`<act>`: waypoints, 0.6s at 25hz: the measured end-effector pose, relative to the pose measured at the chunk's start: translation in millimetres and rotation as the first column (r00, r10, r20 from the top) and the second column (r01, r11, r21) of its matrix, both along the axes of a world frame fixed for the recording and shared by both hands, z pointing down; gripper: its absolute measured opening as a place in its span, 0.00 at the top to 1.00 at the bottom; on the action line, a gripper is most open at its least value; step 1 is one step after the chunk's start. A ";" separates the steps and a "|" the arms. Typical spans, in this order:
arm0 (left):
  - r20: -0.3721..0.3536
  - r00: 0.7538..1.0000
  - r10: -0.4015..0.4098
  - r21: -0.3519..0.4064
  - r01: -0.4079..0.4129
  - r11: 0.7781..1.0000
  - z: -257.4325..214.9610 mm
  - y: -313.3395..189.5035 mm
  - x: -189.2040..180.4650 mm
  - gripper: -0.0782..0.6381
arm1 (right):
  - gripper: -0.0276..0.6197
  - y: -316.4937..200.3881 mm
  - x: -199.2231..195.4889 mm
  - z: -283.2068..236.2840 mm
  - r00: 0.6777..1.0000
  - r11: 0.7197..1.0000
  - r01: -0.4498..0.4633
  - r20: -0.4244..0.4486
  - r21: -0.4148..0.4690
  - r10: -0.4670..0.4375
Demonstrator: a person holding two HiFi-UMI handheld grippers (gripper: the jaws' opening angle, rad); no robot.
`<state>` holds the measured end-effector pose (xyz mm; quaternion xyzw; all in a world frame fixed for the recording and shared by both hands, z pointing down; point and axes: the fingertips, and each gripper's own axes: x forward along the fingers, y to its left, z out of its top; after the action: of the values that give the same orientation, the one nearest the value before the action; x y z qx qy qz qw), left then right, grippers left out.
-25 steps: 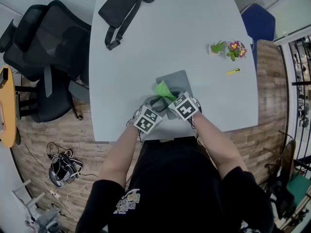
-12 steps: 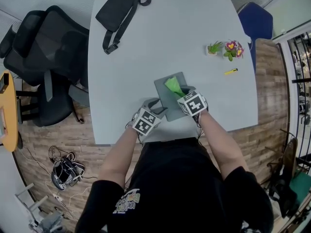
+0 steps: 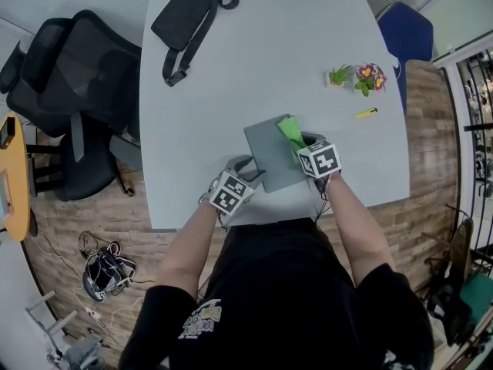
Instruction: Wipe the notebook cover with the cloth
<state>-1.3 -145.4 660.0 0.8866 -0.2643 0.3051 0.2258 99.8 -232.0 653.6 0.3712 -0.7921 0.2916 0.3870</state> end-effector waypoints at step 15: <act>0.001 1.000 -0.002 0.003 0.002 1.000 0.2 0.2 0.7 0.59 | 0.79 -18.9 -21.0 -15.6 1.000 0.997 0.027 0.009 0.079 -0.028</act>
<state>-0.6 -145.2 660.2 0.8865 -0.2657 0.3051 0.2244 78.8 -250.9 638.0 0.3736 -0.8099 0.2568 0.3721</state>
